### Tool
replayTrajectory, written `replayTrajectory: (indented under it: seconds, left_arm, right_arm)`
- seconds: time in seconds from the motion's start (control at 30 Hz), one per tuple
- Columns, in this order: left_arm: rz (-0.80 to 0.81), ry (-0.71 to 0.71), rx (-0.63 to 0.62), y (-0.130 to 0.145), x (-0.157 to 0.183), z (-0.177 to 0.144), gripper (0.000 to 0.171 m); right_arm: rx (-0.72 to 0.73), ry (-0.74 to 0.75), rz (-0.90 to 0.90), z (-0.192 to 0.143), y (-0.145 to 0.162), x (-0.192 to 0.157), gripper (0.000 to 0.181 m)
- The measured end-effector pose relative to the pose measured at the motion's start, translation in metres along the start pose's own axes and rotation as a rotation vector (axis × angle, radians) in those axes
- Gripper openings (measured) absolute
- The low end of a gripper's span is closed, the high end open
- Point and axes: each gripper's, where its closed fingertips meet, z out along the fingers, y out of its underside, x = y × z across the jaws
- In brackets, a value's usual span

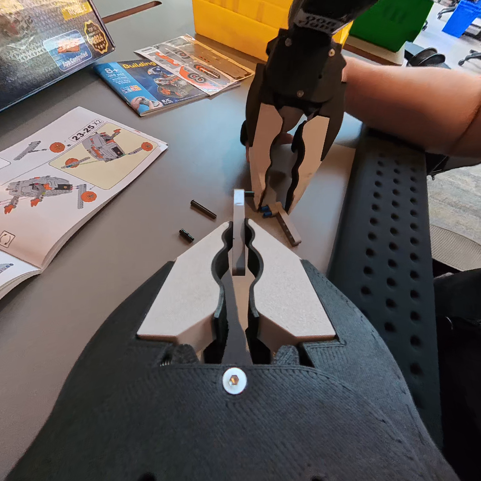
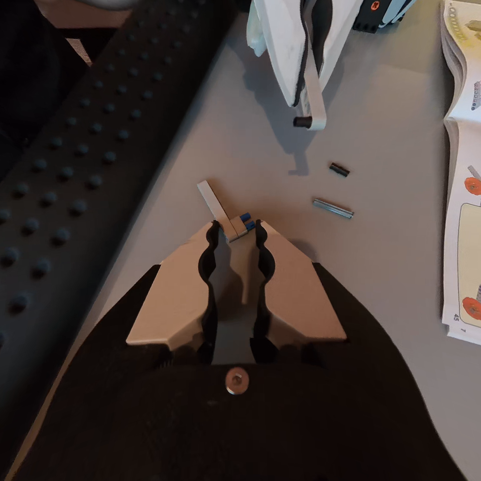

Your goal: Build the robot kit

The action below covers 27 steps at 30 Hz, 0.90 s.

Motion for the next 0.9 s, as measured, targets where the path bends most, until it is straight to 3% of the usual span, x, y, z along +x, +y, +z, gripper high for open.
replayTrajectory:
  seconds: [0.1,0.17,0.37,0.73,0.9]
  left_arm:
    - [0.011,-0.012,-0.04,0.006,0.001,0.005,0.006]
    - [0.014,-0.01,-0.072,0.011,0.002,0.01,0.006]
    - [-0.003,-0.013,-0.129,0.02,0.006,0.021,0.006]
    - [-0.078,0.002,-0.078,0.012,0.003,0.018,0.006]
    - [-0.075,-0.005,-0.054,0.008,0.001,0.016,0.006]
  right_arm:
    - [0.01,-0.002,0.051,-0.001,0.0,-0.004,0.038]
    - [0.01,-0.003,0.05,0.0,-0.001,-0.006,0.027]
    - [0.009,0.089,-0.019,0.001,-0.007,0.006,0.025]
    - [0.148,0.272,0.003,-0.023,-0.035,0.032,0.025]
    - [0.194,0.266,0.041,-0.027,-0.041,0.033,0.025]
